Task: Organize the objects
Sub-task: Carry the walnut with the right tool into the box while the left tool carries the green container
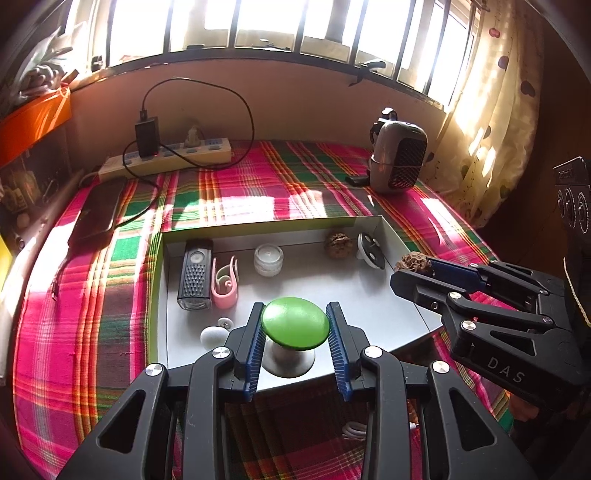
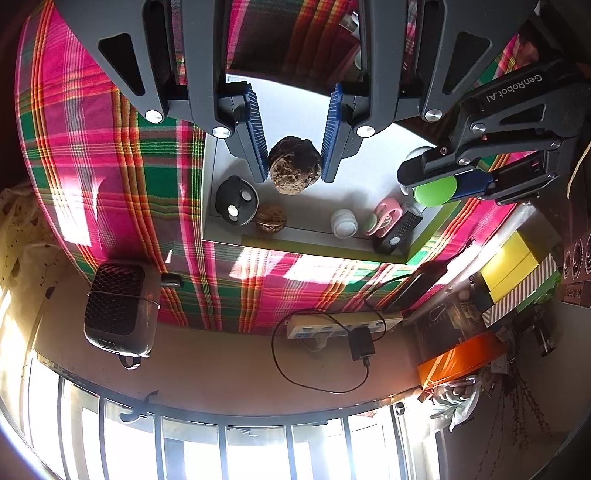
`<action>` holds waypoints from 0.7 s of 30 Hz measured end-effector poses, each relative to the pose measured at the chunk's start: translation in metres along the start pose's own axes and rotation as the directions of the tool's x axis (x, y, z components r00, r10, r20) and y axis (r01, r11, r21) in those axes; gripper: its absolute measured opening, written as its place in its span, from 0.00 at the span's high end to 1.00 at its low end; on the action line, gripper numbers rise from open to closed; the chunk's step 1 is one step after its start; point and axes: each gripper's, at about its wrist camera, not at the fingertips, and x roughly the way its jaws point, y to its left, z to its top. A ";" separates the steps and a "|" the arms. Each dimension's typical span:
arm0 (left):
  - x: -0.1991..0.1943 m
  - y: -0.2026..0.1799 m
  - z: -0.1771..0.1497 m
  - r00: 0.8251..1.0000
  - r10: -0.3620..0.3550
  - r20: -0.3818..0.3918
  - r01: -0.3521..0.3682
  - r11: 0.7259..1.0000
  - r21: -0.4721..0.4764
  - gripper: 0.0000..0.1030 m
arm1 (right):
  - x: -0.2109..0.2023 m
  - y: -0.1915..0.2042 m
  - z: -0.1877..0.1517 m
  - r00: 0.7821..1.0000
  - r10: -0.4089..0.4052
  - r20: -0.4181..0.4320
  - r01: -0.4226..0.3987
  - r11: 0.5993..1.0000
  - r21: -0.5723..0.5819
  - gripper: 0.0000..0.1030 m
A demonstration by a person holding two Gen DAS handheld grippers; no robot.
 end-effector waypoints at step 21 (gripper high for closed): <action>0.023 0.012 0.008 1.000 0.010 -0.006 -0.010 1.000 -0.004 0.74 | 0.040 -0.002 0.033 1.000 0.009 -0.025 -0.009 1.000 -0.012 0.70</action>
